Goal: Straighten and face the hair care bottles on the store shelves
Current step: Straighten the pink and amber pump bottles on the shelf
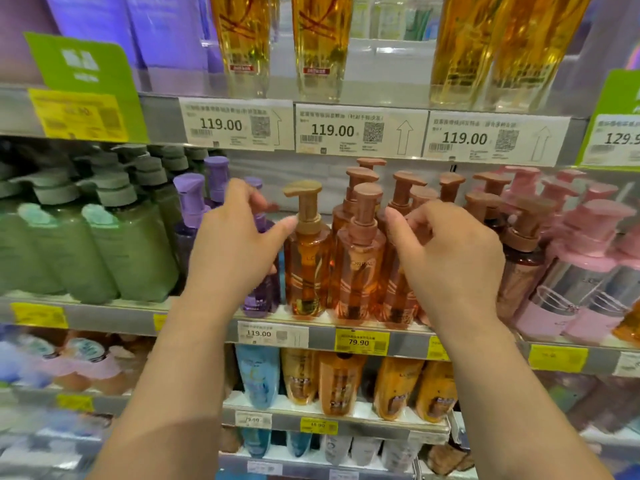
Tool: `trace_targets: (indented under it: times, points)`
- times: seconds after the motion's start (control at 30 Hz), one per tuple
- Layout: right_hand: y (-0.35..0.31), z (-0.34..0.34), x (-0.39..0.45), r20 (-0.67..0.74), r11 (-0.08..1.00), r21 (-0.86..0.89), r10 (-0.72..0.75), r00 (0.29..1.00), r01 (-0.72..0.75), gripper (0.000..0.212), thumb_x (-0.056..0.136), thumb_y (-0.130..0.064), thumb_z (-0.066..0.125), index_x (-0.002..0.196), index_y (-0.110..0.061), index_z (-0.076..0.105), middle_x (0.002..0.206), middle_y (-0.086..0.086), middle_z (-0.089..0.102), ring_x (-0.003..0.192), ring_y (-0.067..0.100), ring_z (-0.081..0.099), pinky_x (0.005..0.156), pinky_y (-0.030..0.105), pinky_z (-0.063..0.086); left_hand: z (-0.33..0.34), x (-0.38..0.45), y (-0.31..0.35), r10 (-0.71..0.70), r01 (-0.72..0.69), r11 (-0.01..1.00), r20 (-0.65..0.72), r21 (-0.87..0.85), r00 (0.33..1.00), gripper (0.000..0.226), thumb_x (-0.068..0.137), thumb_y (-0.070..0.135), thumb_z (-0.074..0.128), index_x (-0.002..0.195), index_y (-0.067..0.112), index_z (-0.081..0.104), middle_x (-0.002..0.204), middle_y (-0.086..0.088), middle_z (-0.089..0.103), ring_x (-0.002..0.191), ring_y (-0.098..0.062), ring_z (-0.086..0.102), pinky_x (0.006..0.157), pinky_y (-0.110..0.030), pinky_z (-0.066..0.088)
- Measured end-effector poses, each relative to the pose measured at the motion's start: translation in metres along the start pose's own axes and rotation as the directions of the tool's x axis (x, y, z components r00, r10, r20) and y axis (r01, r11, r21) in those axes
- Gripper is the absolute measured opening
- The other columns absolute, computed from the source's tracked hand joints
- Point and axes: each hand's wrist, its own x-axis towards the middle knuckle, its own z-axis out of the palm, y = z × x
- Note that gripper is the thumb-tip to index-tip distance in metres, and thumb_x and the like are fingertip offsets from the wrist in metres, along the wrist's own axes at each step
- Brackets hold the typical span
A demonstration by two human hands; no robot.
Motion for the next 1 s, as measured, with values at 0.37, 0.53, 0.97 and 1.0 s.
trace_targets:
  times: [0.37,0.53,0.97,1.0]
  points:
    - [-0.022,0.023,-0.016,0.287,0.986,0.133,0.054,0.956,-0.096,0.016,0.094,-0.039,0.066,0.106,-0.032,0.072,0.083,-0.012,0.074,0.069,0.01,0.065,0.062,0.032,0.054,0.042,0.007,0.008,0.1,-0.125,0.982,0.165,0.144,0.981,0.066,0.071,0.055,0.079,0.109,0.011,0.047,0.094,-0.005,0.069,0.093,-0.029,0.066,0.069,-0.034,0.051]
    - [-0.025,0.027,-0.018,0.387,0.96,0.17,0.144,0.911,-0.224,0.017,0.094,-0.04,0.065,0.109,-0.035,0.07,0.094,-0.017,0.074,0.07,0.005,0.069,0.068,0.033,0.059,0.031,0.018,-0.002,0.129,-0.147,0.989,0.339,0.028,0.932,0.06,0.07,0.054,0.081,0.098,0.024,0.037,0.083,0.023,0.043,0.083,-0.008,0.048,0.054,-0.013,0.032]
    - [-0.055,0.036,-0.022,0.433,0.936,0.152,0.226,0.873,-0.318,0.036,0.092,-0.043,0.066,0.125,-0.029,0.063,0.12,-0.012,0.073,0.083,0.017,0.075,0.081,0.043,0.06,0.023,0.015,-0.004,0.155,-0.14,0.988,0.413,-0.067,0.897,0.04,0.087,0.037,0.071,0.097,0.023,0.035,0.086,0.006,0.056,0.055,-0.017,0.06,0.052,-0.033,0.05]
    - [-0.056,0.037,-0.023,0.418,0.935,0.15,0.234,0.878,-0.321,0.035,0.092,-0.044,0.066,0.124,-0.03,0.063,0.118,-0.013,0.073,0.082,0.016,0.075,0.08,0.043,0.061,0.018,0.013,-0.006,0.162,-0.144,0.987,0.4,-0.073,0.902,0.037,0.087,0.036,0.07,0.096,0.026,0.035,0.088,0.006,0.058,0.056,-0.018,0.062,0.055,-0.037,0.053]
